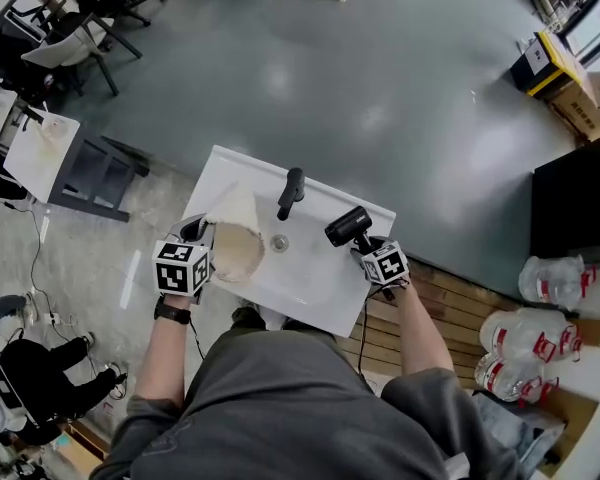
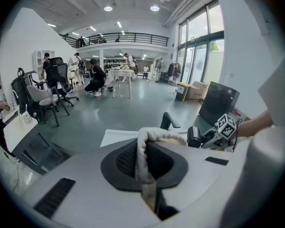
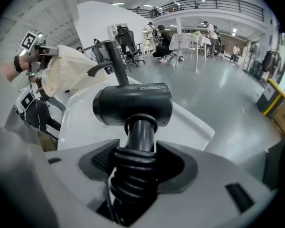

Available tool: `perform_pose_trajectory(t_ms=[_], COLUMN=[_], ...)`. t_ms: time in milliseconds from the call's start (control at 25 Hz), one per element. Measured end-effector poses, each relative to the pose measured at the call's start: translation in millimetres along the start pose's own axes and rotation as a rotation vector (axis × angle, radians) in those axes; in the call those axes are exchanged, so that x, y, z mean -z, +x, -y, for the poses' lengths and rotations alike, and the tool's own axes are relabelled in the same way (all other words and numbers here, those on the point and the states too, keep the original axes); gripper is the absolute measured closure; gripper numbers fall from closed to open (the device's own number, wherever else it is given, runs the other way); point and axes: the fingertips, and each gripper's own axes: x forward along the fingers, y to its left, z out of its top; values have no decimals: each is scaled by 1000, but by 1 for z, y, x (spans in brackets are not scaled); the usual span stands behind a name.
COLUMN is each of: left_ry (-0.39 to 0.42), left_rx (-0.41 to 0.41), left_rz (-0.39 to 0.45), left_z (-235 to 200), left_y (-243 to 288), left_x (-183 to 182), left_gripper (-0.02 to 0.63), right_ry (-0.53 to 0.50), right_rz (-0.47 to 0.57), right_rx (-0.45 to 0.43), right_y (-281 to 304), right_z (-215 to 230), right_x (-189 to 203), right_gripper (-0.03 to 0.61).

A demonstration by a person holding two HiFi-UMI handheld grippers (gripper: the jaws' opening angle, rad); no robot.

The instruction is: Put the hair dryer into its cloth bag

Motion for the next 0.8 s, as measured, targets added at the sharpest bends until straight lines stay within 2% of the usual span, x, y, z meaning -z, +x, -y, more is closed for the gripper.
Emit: perform_pose_trajectory(t_ms=[280, 560, 800], left_ry=[-46, -56, -47], left_rx=[35, 69, 99], left_rz=[13, 42, 62], left_z=[2, 4, 7], left_y=[1, -1, -1], left_x=[-2, -5, -10], left_gripper=[609, 609, 610], right_ry=[6, -46, -77], right_rz=[66, 120, 132], right_rx=[-32, -33, -47], right_y=[-44, -91, -105], right_z=[-22, -52, -81], right_x=[-17, -32, -37], right_gripper=[337, 336, 336])
